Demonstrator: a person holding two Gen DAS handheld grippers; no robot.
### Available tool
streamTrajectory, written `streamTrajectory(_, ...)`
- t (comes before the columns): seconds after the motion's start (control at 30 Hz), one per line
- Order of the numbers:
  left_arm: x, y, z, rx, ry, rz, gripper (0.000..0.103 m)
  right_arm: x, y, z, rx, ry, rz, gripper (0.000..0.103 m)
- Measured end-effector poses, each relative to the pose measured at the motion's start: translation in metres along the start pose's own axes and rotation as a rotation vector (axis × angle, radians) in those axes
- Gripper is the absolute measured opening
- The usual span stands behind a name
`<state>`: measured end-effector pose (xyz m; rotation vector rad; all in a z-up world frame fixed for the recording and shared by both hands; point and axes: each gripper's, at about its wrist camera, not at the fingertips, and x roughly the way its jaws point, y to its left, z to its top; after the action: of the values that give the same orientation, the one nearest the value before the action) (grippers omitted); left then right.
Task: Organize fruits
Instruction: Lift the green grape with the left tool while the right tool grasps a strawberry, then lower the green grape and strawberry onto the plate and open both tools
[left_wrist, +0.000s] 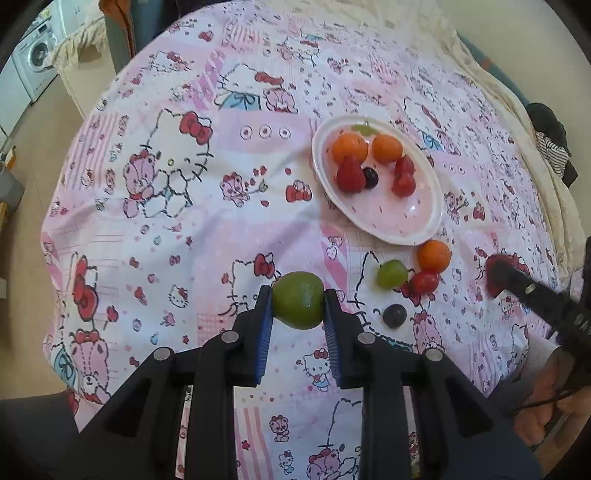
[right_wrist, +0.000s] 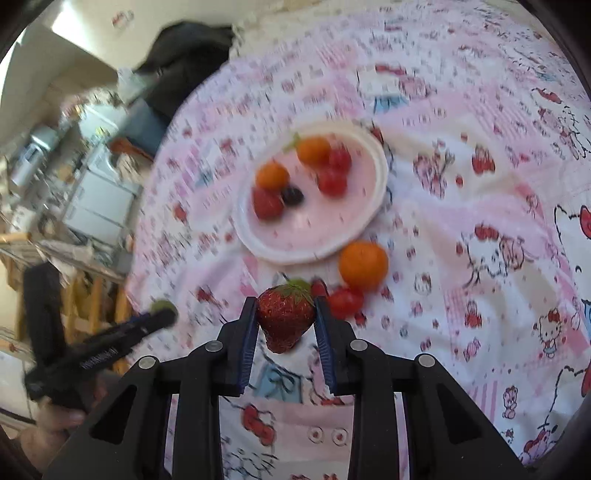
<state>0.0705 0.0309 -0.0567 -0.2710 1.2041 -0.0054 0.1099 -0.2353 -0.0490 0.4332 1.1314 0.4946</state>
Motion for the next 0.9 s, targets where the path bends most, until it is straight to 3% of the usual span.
streamTrajectory(0.2, -0.028, -0.009, 0.014, 0.034, -0.106, 0.000, 0.023, -0.029, 0.002, 0.016, -0.002, -0.153, 0.050, 0.031)
streamTrajectory(0.33, -0.035, -0.020, 0.028, 0.065, -0.147, 0.010, 0.023, -0.031, -0.003, 0.026, 0.015, -0.187, 0.047, 0.031)
streamTrajectory(0.53, -0.030, -0.037, 0.049, 0.133, -0.145, -0.039, 0.023, -0.021, -0.011, 0.049, 0.028, -0.198, 0.055, 0.031)
streamTrajectory(0.9, 0.006, -0.074, 0.083, 0.223, -0.134, -0.017, 0.023, 0.009, -0.021, 0.079, 0.031, -0.145, 0.041, 0.031)
